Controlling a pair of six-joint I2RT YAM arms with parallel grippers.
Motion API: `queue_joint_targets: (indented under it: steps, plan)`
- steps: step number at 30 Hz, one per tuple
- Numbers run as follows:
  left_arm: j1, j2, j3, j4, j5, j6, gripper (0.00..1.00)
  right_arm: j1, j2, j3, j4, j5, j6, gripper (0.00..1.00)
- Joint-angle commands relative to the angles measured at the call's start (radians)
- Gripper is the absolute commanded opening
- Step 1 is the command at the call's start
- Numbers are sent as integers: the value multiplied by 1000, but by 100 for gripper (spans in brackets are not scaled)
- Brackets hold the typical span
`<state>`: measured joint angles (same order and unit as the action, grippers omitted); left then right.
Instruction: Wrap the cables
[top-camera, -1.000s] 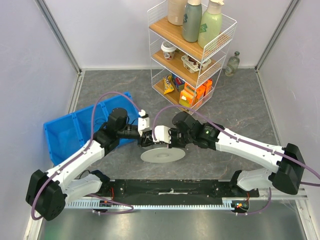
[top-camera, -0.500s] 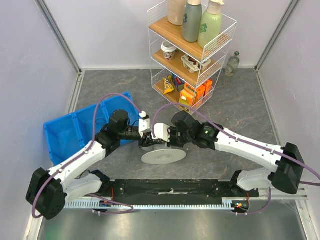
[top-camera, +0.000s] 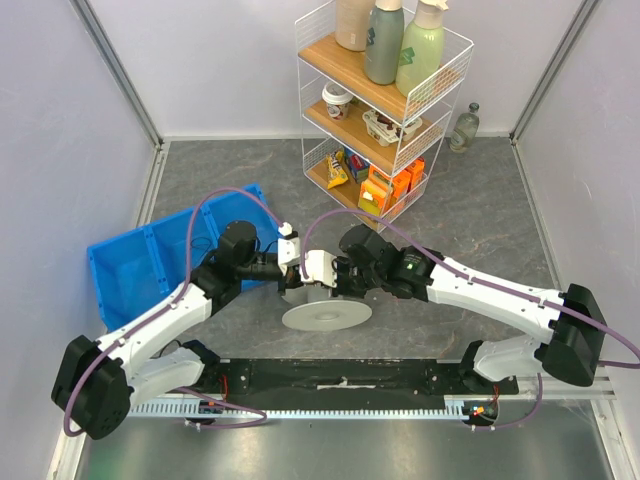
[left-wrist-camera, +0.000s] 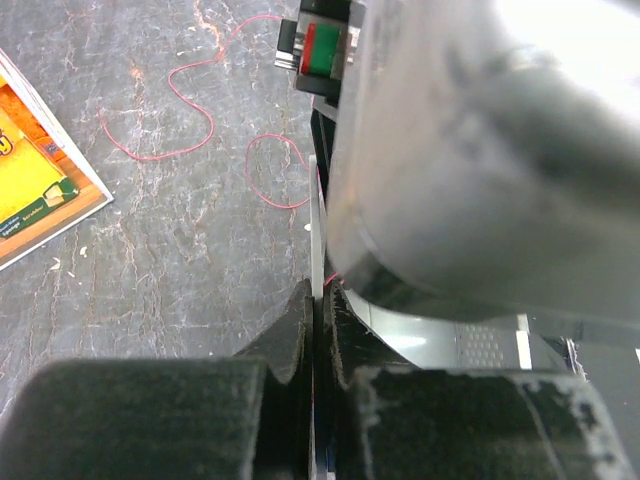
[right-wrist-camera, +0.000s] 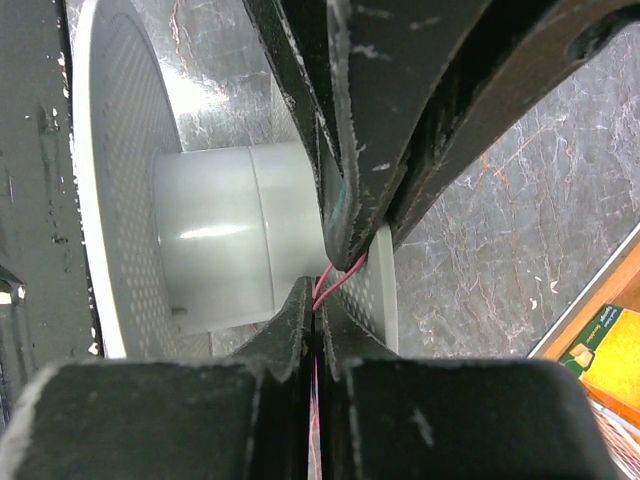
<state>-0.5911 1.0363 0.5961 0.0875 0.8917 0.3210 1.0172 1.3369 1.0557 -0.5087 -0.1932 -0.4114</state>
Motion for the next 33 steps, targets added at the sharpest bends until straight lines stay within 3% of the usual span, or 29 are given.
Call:
queue_joint_targets:
  steps: [1, 7, 15, 21, 33]
  plan:
    - [-9, -18, -18, 12, 10, 7, 2, -2, -11, 38, 32, 24, 14, 11]
    - [-7, -61, -25, -12, -7, 21, 2, -2, -44, 47, -17, 75, 20, 42]
    - [-4, -134, -27, -152, -10, 69, 2, -38, -103, 33, -82, 117, 13, 60]
    - [13, -189, -2, -230, -54, 58, 2, -143, -153, 53, -90, 114, 28, 88]
    - [24, -249, 68, -266, -54, -19, 2, -520, -266, -42, -57, -121, 37, 91]
